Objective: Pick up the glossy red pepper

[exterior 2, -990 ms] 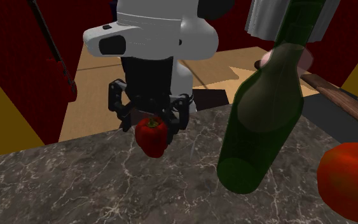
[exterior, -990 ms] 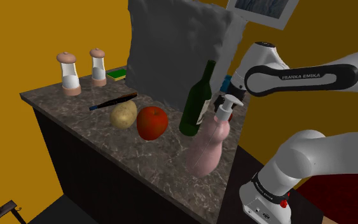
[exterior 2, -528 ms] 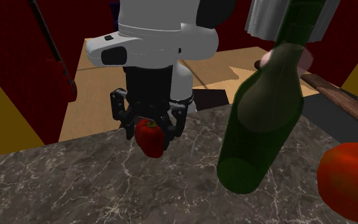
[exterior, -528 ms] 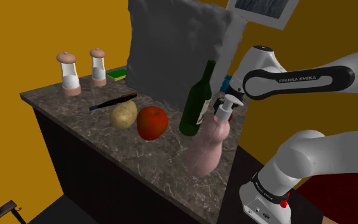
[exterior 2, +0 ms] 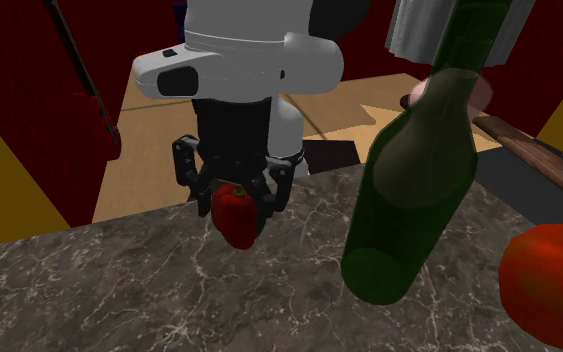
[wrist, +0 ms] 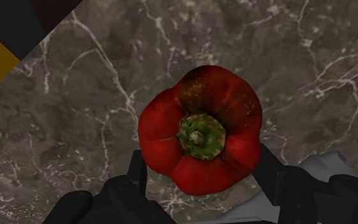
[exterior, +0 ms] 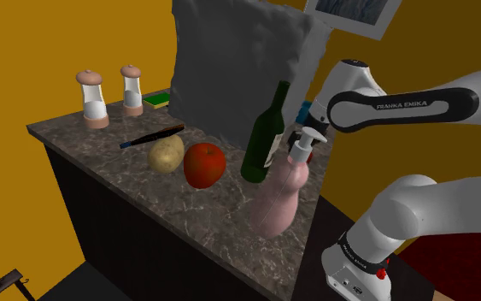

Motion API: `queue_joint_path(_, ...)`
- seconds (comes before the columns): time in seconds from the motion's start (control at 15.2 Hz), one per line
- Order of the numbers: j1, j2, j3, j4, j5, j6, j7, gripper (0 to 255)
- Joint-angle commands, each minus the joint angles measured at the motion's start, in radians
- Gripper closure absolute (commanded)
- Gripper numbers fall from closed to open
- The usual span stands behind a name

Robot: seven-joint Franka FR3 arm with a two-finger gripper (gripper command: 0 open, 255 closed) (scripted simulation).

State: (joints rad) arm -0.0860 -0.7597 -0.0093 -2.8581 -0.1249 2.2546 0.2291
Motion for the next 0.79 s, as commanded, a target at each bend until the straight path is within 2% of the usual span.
queue_joint_path(0.0,0.002,-0.013,0.001,0.018,0.003,-0.033,-0.002,255)
queue_joint_path(0.73,0.008,-0.061,0.002,0.142,0.015,-0.204,-0.018,255)
